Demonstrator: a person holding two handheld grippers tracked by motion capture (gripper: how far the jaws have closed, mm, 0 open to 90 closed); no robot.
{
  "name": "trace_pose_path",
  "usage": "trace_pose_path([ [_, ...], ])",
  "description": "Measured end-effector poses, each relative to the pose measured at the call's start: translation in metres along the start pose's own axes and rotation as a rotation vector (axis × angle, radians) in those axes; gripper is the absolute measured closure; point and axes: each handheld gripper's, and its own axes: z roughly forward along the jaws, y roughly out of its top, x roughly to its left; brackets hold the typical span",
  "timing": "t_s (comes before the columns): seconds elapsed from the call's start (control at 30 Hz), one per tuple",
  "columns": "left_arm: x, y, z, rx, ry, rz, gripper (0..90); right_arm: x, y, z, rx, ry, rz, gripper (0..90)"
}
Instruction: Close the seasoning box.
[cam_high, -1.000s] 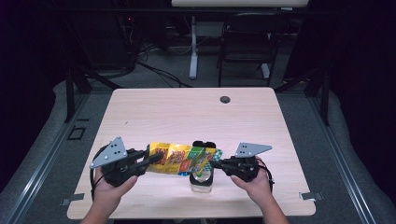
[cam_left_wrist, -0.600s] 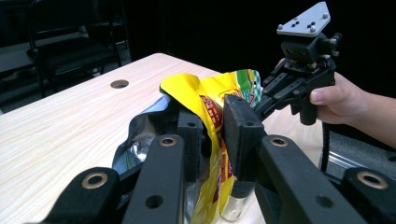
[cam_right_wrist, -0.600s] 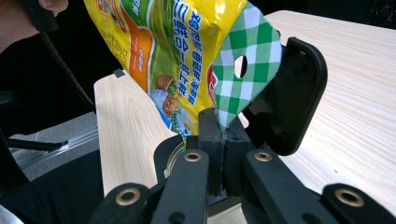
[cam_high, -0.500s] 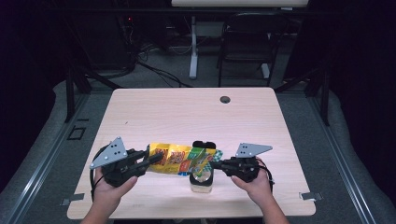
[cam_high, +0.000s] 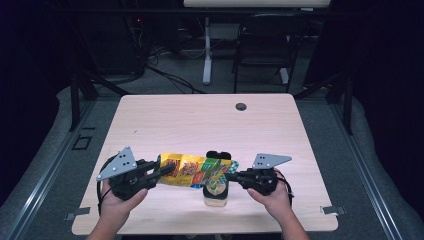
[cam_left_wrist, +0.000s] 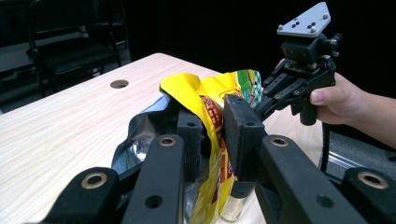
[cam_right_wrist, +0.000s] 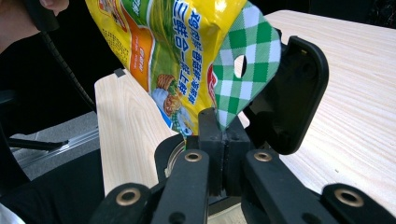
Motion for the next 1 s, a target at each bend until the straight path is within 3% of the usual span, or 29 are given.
trace_pose_path([
  [0.8,-0.001,0.0005,0.0014,-0.009,-0.001,-0.001,77.0,-0.0019,-0.0017,-0.0003,0.002,0.007,0.003,90.0],
  [1.0,-0.0007,-0.0019,0.0023,-0.038,-0.008,-0.012,77.1,-0.0025,-0.0028,0.0001,-0.005,0.009,0.013,89.9],
])
